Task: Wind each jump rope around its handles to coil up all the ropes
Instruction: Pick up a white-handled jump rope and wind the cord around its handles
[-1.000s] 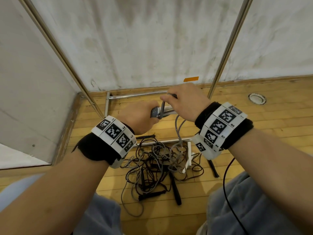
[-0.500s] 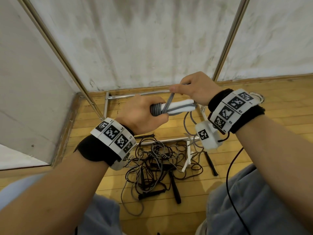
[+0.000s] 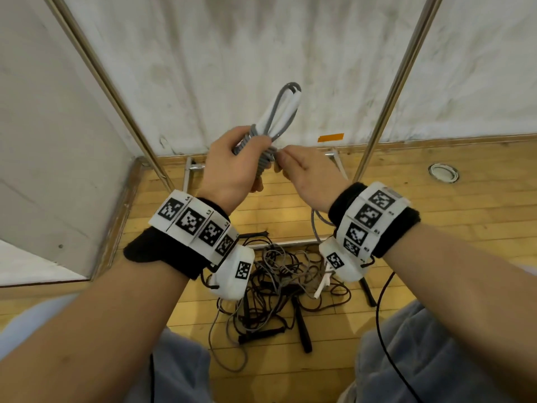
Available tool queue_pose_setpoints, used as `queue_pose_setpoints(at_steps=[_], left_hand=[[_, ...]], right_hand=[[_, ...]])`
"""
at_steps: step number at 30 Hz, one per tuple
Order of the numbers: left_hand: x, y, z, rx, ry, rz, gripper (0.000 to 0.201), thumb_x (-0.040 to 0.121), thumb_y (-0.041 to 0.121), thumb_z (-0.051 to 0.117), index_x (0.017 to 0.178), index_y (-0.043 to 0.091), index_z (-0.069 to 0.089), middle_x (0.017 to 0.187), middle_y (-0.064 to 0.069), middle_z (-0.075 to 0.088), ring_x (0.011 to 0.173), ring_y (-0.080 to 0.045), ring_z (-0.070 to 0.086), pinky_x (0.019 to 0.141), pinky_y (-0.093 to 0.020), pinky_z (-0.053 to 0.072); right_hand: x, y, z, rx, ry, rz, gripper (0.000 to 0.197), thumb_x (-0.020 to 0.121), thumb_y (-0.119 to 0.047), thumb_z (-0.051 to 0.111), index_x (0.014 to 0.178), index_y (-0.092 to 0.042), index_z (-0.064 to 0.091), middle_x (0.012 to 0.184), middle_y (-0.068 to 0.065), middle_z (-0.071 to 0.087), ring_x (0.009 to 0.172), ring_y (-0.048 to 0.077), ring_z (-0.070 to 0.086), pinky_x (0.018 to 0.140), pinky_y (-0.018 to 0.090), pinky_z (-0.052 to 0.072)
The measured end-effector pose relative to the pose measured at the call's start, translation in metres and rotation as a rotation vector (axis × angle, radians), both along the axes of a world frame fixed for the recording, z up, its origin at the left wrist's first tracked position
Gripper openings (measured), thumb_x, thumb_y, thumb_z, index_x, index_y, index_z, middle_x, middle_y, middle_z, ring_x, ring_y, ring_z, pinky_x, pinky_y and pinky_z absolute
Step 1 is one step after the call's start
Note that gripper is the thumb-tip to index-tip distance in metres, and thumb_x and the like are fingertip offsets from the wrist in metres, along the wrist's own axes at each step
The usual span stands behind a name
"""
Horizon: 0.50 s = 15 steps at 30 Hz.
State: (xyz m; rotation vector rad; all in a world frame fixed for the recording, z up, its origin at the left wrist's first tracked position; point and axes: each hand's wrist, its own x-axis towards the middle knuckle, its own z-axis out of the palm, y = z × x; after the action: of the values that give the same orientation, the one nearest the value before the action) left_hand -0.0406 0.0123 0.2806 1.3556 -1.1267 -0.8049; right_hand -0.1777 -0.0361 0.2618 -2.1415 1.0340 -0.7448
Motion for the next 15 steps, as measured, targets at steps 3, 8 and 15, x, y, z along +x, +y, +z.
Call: queue_pose_setpoints(at_steps=[3,8,15], left_hand=[[0.005,-0.003,0.003,0.003,0.027,-0.037,0.016,0.09,0.018,0.056,0.075,0.021,0.061,0.056,0.002,0.058,0.037,-0.022,0.048,0.035,-0.023,0.036],[0.0,-0.001,0.003,0.003,-0.031,-0.146,0.007,0.091,0.017,0.055,0.088,0.011,0.056,0.055,-0.001,0.055,0.039,-0.021,0.049,0.037,-0.023,0.035],[0.028,-0.005,0.012,-0.026,-0.079,-0.032,0.004,0.088,0.023,0.062,0.088,0.023,0.066,0.067,0.003,0.063,0.047,-0.016,0.057,0.042,-0.026,0.046]], right_hand=[[0.003,0.003,-0.002,-0.008,0.098,0.057,0.02,0.097,-0.023,0.044,0.08,-0.02,0.053,0.068,-0.005,0.051,0.062,0.012,0.047,0.055,0.024,0.033],[0.006,0.002,-0.002,0.228,0.056,0.072,0.018,0.096,-0.017,0.048,0.09,-0.011,0.063,0.086,0.002,0.063,0.08,0.015,0.056,0.073,0.03,0.043],[0.001,-0.005,-0.002,0.173,-0.168,-0.07,0.015,0.094,-0.027,0.053,0.08,-0.027,0.057,0.056,-0.016,0.049,0.046,-0.006,0.044,0.056,0.022,0.034]])
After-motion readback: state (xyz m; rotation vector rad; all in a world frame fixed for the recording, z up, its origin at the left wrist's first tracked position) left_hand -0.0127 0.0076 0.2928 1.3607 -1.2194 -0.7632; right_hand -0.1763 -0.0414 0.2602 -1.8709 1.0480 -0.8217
